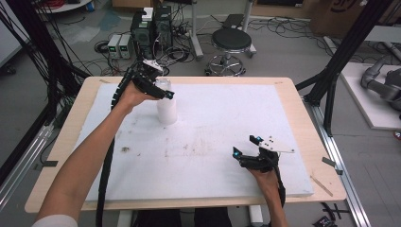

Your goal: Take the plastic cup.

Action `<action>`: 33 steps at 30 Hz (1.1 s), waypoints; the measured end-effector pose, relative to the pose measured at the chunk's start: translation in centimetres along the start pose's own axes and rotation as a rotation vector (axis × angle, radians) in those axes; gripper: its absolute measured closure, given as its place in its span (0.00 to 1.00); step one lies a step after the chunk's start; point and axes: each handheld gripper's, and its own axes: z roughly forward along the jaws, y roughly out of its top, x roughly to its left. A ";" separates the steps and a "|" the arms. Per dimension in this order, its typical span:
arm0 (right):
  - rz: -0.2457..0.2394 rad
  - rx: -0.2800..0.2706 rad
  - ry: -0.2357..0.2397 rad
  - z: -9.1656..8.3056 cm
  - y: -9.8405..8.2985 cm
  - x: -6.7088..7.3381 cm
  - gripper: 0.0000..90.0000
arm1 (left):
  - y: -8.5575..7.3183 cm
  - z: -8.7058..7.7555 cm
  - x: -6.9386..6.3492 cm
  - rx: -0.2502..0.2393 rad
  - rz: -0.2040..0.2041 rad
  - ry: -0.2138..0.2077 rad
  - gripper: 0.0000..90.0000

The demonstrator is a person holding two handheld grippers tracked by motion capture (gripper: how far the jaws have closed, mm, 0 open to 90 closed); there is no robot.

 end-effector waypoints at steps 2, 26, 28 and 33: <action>0.001 0.000 0.000 0.0 0.0 0.0 0.16 | 0.0 -0.1 -0.1 -0.001 -0.006 0.001 0.39; -0.004 -0.002 -0.002 -0.1 0.0 0.1 0.16 | 4.9 -5.0 -0.9 -0.041 0.046 0.056 0.40; -0.002 -0.003 -0.002 0.0 0.0 0.1 0.16 | 5.7 -6.0 -1.1 -0.049 0.054 0.062 0.40; 0.003 0.003 -0.001 0.0 0.0 0.0 0.16 | 6.8 -7.3 -1.5 -0.047 0.073 0.084 0.41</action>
